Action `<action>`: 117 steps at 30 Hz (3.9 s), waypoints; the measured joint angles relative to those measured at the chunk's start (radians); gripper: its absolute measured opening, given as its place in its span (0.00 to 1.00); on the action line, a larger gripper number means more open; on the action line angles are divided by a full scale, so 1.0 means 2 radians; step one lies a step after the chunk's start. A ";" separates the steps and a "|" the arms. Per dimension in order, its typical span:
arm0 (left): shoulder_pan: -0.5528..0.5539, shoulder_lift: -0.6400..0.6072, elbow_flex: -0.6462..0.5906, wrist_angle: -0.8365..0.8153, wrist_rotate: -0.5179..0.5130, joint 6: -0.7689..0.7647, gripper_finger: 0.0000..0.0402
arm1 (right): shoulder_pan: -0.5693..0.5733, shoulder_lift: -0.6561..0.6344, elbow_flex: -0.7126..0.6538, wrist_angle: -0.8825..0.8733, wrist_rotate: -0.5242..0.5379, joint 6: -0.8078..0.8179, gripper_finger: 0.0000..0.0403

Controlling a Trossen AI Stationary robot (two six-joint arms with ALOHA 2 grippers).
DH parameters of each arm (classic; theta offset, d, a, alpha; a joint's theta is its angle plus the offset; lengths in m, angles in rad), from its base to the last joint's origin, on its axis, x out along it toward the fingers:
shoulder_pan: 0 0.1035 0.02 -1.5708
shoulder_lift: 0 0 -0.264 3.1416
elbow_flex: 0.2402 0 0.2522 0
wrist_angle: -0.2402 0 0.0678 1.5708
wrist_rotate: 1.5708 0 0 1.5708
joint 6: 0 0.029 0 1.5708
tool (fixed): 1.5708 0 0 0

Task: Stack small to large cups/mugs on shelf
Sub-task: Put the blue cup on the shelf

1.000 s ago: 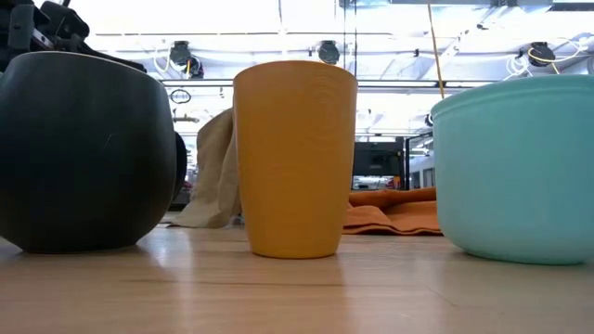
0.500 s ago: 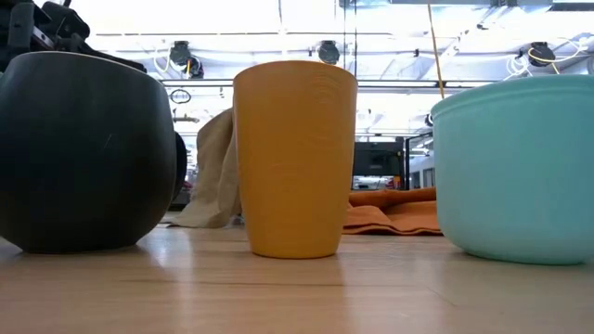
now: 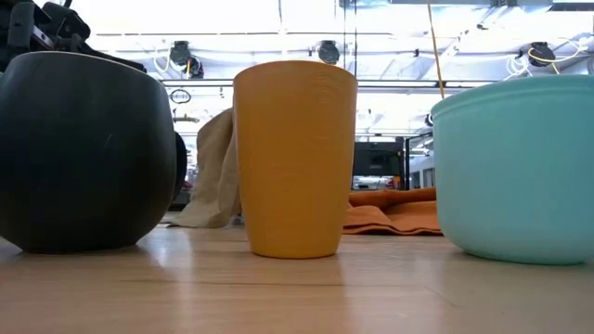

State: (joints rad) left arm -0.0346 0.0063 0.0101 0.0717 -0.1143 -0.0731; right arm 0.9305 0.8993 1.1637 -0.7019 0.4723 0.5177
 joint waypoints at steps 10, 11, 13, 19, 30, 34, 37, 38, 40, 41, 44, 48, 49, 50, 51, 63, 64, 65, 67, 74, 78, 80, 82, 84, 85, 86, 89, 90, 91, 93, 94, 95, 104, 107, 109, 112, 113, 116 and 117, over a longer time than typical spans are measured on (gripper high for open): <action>0.000 0.000 0.000 0.000 0.000 -0.002 0.12 | -0.043 -0.001 0.002 -0.168 -0.073 0.232 0.53; 0.000 0.000 0.000 0.000 0.000 -0.002 0.12 | -0.050 -0.001 0.002 -0.183 -0.093 0.250 0.53; 0.000 0.000 0.000 0.000 0.000 -0.002 0.12 | -0.065 0.002 0.002 -0.200 -0.142 0.281 0.53; 0.000 0.000 0.000 0.000 0.000 -0.002 0.12 | -0.106 0.008 0.002 -0.200 -0.268 0.353 0.53; 0.000 0.000 0.000 0.000 -0.013 0.011 0.12 | -0.135 0.064 0.002 -0.147 -0.303 0.352 0.52; 0.000 0.000 0.000 0.000 -0.026 0.011 0.12 | -0.135 0.101 0.002 -0.159 -0.330 0.335 0.49; 0.000 0.000 0.000 0.000 -0.026 0.009 0.12 | -0.135 0.119 0.003 -0.171 -0.342 0.326 0.47; 0.000 0.000 0.000 0.000 -0.026 0.007 0.12 | -0.135 0.125 0.008 -0.186 -0.342 0.323 0.46; 0.000 0.000 0.000 0.000 -0.026 0.006 0.12 | -0.135 0.135 0.020 -0.222 -0.340 0.318 0.44; 0.000 0.000 0.000 0.000 -0.026 0.006 0.12 | -0.135 0.139 0.026 -0.234 -0.336 0.315 0.44; 0.000 0.000 0.000 0.000 -0.026 0.004 0.12 | -0.135 0.147 0.034 -0.228 -0.320 0.308 0.43; 0.000 0.000 0.000 0.000 -0.027 0.004 0.12 | -0.142 0.154 0.035 -0.226 -0.315 0.305 0.42; 0.000 0.000 0.000 0.000 -0.027 0.006 0.12 | -0.142 0.156 0.035 -0.229 -0.314 0.302 0.42; 0.000 0.000 0.000 0.000 -0.026 0.006 0.12 | -0.142 0.158 0.035 -0.230 -0.312 0.300 0.42; 0.000 0.000 0.000 0.000 -0.027 0.006 0.12 | -0.142 0.160 0.035 -0.231 -0.306 0.297 0.42; 0.000 0.000 0.000 0.000 -0.027 0.008 0.12 | -0.151 0.179 0.035 -0.248 -0.288 0.267 0.42; 0.000 0.000 0.000 -0.001 -0.027 0.008 0.12 | -0.151 0.179 0.035 -0.248 -0.287 0.266 0.42; 0.000 0.000 0.000 -0.001 -0.027 0.008 0.12 | -0.151 0.179 0.035 -0.248 -0.286 0.265 0.42; 0.000 0.000 0.000 -0.001 -0.027 0.008 0.12 | -0.151 0.179 0.035 -0.248 -0.279 0.258 0.42; 0.000 0.000 0.000 -0.001 -0.027 0.008 0.12 | -0.151 0.186 0.035 -0.237 -0.263 0.243 0.42; 0.000 0.000 0.000 -0.002 -0.027 0.008 0.12 | -0.151 0.191 0.035 -0.232 -0.263 0.240 0.42; 0.000 0.000 0.000 -0.005 -0.027 0.008 0.12 | -0.151 0.194 0.035 -0.233 -0.263 0.233 0.42; 0.000 0.000 0.000 -0.008 -0.027 0.008 0.12 | -0.151 0.196 0.035 -0.233 -0.263 0.229 0.42; 0.000 0.000 0.000 -0.011 -0.027 0.007 0.12 | -0.151 0.196 0.034 -0.232 -0.264 0.227 0.42; 0.000 0.000 0.000 -0.011 -0.027 0.007 0.12 | -0.151 0.196 0.033 -0.231 -0.264 0.225 0.42; 0.000 0.000 0.000 -0.011 -0.027 0.006 0.12 | -0.151 0.196 0.030 -0.230 -0.264 0.223 0.42; 0.000 0.000 0.000 -0.011 -0.027 0.006 0.12 | -0.151 0.196 0.014 -0.229 -0.264 0.216 0.42; 0.000 0.000 0.000 -0.011 -0.027 0.006 0.12 | -0.151 0.196 0.009 -0.228 -0.264 0.216 0.42; 0.000 0.000 0.000 -0.011 -0.027 0.006 0.12 | -0.151 0.196 0.003 -0.226 -0.264 0.218 0.42; 0.000 0.000 0.000 -0.011 -0.027 0.006 0.12 | -0.151 0.196 -0.005 -0.220 -0.273 0.218 0.42; 0.000 0.000 0.000 -0.011 -0.027 0.006 0.12 | -0.151 0.196 -0.010 -0.216 -0.277 0.219 0.42; 0.000 0.000 0.000 -0.011 -0.027 0.006 0.12 | -0.151 0.196 -0.015 -0.210 -0.277 0.221 0.42; 0.000 0.000 0.000 -0.011 -0.027 0.006 0.12 | -0.154 0.196 -0.059 -0.129 -0.331 0.222 0.42; 0.000 0.000 0.000 -0.011 -0.027 0.006 0.12 | -0.154 0.195 -0.067 -0.120 -0.343 0.222 0.42; 0.000 0.000 0.000 -0.011 -0.027 0.006 0.12 | -0.155 0.195 -0.071 -0.122 -0.344 0.223 0.42; 0.000 0.000 0.000 -0.011 -0.027 0.006 0.12 | -0.155 0.195 -0.071 -0.125 -0.343 0.221 0.42; 0.000 0.000 0.000 -0.012 -0.027 0.006 0.12 | -0.156 0.195 -0.071 -0.126 -0.343 0.220 0.42; 0.000 0.000 0.000 -0.011 -0.027 0.006 0.12 | -0.160 0.195 -0.071 -0.126 -0.343 0.218 0.42; 0.000 0.000 0.000 -0.012 -0.027 0.006 0.12 | -0.162 0.195 -0.071 -0.127 -0.343 0.218 0.42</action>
State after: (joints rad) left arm -0.0342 0.0067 0.0109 0.0487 -0.1673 -0.0605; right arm 0.6072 1.2900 1.0218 -0.9550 -0.2138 0.9531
